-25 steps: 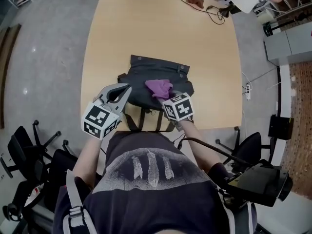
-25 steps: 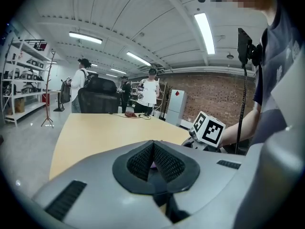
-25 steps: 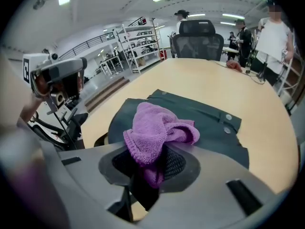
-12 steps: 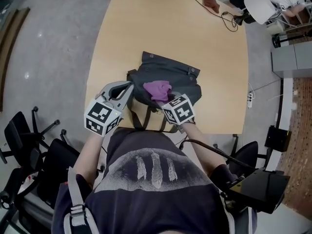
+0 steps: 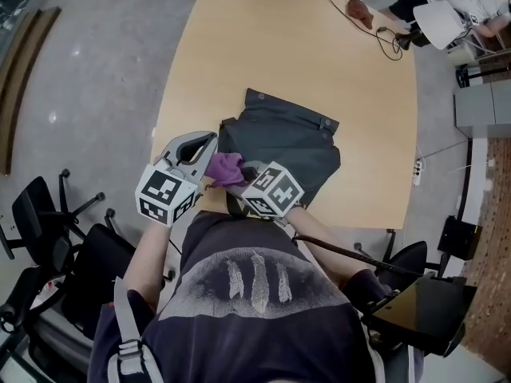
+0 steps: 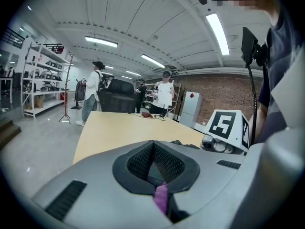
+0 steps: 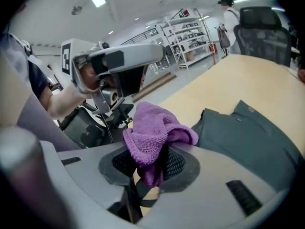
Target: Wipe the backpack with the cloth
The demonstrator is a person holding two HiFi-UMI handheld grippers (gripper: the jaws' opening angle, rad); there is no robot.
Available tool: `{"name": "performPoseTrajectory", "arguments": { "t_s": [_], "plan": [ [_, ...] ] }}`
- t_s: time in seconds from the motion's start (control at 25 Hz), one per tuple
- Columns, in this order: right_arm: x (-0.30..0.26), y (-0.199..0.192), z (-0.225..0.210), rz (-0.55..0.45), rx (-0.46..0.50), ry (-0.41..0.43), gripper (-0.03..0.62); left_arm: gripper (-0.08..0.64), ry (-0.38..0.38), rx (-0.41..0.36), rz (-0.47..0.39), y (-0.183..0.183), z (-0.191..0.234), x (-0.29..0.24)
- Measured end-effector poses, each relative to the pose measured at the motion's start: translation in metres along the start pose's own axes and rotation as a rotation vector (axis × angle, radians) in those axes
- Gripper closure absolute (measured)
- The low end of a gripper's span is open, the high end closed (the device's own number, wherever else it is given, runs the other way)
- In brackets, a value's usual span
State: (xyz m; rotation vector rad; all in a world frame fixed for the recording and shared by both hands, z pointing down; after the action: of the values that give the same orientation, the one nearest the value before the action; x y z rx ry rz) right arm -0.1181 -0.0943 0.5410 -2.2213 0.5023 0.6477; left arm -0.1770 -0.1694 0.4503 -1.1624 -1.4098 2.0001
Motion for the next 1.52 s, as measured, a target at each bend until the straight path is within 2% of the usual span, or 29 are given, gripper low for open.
{"name": "performPoseTrajectory", "arguments": {
  "t_s": [0.08, 0.16, 0.2, 0.28, 0.36, 0.48, 0.6, 0.72, 0.88, 1.16, 1.52],
  "plan": [
    [0.005, 0.017, 0.002, -0.078, -0.008, 0.039, 0.488, 0.552, 0.045, 0.01, -0.016, 0.004, 0.015, 0.007],
    [0.017, 0.04, -0.006, -0.188, -0.066, 0.078, 0.488, 0.552, 0.092, 0.022, -0.023, 0.005, 0.031, 0.013],
    [0.024, 0.051, -0.014, -0.232, -0.088, 0.077, 0.488, 0.552, 0.109, 0.025, -0.021, 0.004, 0.038, 0.016],
    [0.031, 0.069, -0.037, -0.265, -0.095, 0.007, 0.488, 0.552, 0.126, 0.025, -0.012, 0.0, 0.045, 0.019],
    [0.031, 0.076, -0.065, -0.233, -0.074, -0.111, 0.488, 0.552, 0.123, 0.024, -0.005, -0.002, 0.045, 0.019],
    [0.022, 0.071, -0.095, -0.103, -0.005, -0.26, 0.488, 0.552, 0.106, 0.019, 0.001, -0.003, 0.04, 0.016],
    [0.007, 0.055, -0.105, 0.041, 0.055, -0.317, 0.488, 0.552, 0.09, 0.013, 0.008, -0.005, 0.037, 0.012],
    [0.001, 0.043, -0.107, 0.109, 0.11, -0.339, 0.488, 0.552, 0.085, 0.015, 0.01, -0.005, 0.04, 0.012],
    [0.013, 0.031, -0.117, 0.125, 0.12, -0.374, 0.488, 0.552, 0.104, -0.006, 0.012, -0.004, 0.051, 0.015],
    [0.041, 0.014, -0.132, 0.114, 0.076, -0.425, 0.488, 0.552, 0.016, -0.021, 0.015, -0.005, 0.024, -0.002],
    [0.087, -0.016, -0.141, 0.089, 0.015, -0.486, 0.489, 0.552, -0.012, -0.057, 0.013, 0.003, 0.003, -0.012]
  ]
}}
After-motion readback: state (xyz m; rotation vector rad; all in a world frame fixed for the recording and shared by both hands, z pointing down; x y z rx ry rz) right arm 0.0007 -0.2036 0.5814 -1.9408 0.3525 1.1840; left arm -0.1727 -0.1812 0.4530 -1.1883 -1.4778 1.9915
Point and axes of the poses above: the fingertips, and each gripper's own axes: x backward along the fingers, z to its left, y out of its top, the point moved 3 cm from there along x, backward along the fingers, and after that the axes turned 11 degrees about y, right-handed, at the moved point
